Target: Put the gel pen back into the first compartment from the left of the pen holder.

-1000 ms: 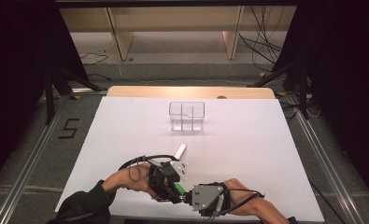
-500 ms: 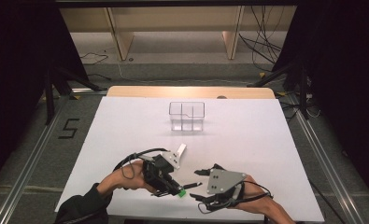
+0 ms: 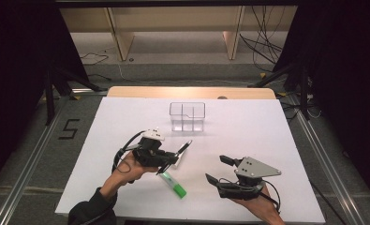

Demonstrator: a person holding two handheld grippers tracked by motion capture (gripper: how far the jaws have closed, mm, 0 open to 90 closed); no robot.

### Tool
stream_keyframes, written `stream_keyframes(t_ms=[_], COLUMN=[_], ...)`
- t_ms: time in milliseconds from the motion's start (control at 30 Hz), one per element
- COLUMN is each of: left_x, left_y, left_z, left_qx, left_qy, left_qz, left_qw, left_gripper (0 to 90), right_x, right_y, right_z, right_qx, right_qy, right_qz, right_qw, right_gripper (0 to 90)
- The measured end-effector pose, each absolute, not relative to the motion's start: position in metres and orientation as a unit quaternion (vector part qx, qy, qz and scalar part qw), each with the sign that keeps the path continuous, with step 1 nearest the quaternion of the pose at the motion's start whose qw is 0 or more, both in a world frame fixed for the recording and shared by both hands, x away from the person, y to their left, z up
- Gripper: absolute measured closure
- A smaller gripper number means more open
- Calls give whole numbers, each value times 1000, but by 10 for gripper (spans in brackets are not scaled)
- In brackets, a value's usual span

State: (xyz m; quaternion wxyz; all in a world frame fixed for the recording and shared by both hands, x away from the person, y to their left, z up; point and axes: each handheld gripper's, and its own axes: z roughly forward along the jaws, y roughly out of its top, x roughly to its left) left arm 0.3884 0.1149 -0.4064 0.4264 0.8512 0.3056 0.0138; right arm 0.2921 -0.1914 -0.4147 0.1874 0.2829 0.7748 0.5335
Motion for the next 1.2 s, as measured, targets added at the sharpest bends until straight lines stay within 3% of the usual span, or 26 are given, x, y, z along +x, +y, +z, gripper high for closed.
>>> stream_keyframes(t_ms=[367,1200], left_x=[409,455], left_y=[116,117], left_z=[-405,-387], left_qx=[793,719], left_qy=[372,428], left_qz=[81,125], left_qw=[475,533], left_gripper=[794,793], right_x=[289,281], right_y=[-206,-227], right_z=[-435,-450], right_qx=[340,380], right_qy=[738,723], right_qz=[554,544], right_qw=[181,189], right_gripper=[232,218])
